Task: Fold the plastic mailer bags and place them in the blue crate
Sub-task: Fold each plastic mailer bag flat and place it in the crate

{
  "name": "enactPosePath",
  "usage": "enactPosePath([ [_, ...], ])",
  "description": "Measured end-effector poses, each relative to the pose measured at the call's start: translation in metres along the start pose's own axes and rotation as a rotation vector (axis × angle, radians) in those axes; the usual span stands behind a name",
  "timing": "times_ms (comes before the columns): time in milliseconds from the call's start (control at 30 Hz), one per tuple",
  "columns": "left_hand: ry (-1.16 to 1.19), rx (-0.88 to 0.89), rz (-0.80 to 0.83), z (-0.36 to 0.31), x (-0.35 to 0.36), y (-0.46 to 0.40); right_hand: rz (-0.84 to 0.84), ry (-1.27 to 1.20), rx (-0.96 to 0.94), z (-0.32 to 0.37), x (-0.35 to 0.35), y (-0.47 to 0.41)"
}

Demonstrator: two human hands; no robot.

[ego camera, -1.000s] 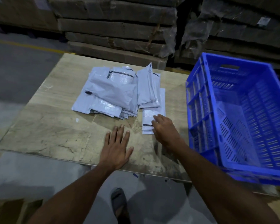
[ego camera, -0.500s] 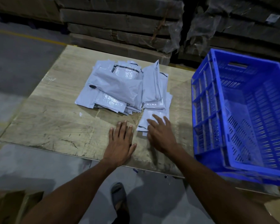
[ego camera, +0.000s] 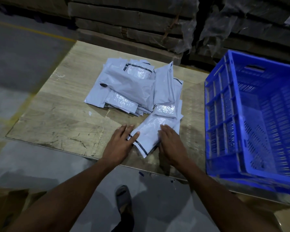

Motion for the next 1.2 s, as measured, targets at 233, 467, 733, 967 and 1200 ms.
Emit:
enactPosePath([
  [233,0.026,0.108,0.033,0.034,-0.013,0.020,0.085,0.098,0.029,-0.015,0.016,-0.001],
  [467,0.036,0.190,0.101,0.058,-0.019,0.023,0.183,0.117,0.107,-0.029,0.002,-0.022],
  [733,0.029,0.040,0.068,0.034,-0.040,-0.001,0.181,0.159,-0.174,0.016,0.007,-0.037],
  [967,-0.206,-0.148,0.218,0.018,-0.002,0.008,0.100,0.160,-0.126,0.044,0.007,-0.017],
  [1200,-0.238,0.078,0.095,-0.003,-0.001,0.016,-0.024,0.038,0.003,0.068,0.015,0.024],
])
Point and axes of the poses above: each hand's wrist, its own y-axis away from the middle knuckle, its own x-axis out of the palm, z = x × y, the point moved 8 cm from there along -y, towards the middle knuckle, and after that the axes turned 1 degree about z, right-handed, at the moved point
